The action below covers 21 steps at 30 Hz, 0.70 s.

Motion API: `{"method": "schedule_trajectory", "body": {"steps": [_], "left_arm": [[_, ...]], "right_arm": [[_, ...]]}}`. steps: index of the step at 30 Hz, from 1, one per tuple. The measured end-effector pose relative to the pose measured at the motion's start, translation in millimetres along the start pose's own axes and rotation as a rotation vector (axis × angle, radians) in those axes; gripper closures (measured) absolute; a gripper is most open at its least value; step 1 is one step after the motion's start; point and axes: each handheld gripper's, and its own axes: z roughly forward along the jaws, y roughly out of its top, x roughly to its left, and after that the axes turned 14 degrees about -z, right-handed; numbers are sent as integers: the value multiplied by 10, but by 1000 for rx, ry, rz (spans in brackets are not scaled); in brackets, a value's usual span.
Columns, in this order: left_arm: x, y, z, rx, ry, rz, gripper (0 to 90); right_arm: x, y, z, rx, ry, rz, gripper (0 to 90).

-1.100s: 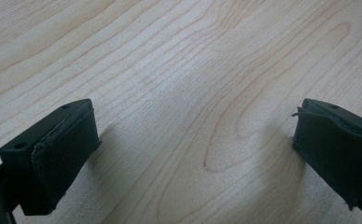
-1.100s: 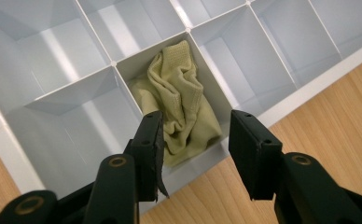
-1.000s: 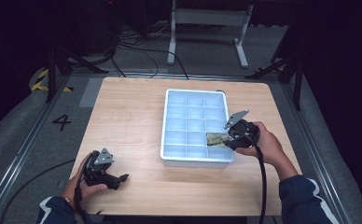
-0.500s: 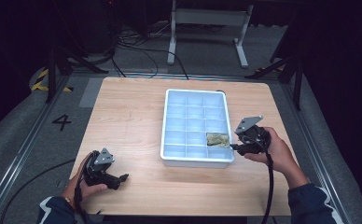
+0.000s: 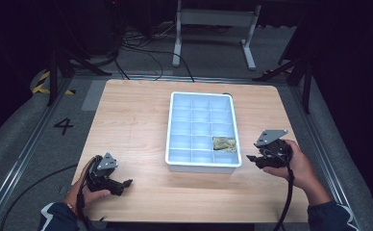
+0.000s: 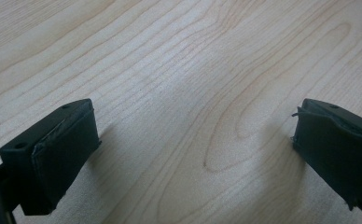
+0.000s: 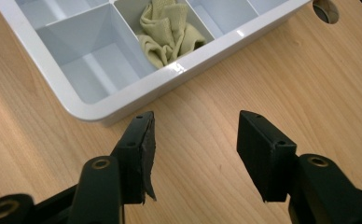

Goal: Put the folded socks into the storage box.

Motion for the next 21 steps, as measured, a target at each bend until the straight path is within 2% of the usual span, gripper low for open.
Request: {"method": "schedule_trajectory", "body": {"steps": [8, 21], "left_arm": [[0, 1, 0, 0, 1, 1, 2], [-1, 2, 1, -2, 3, -2, 2]], "right_arm": [[93, -265, 7, -34, 1, 21, 445], [239, -672, 57, -38, -31, 66, 432]]}}
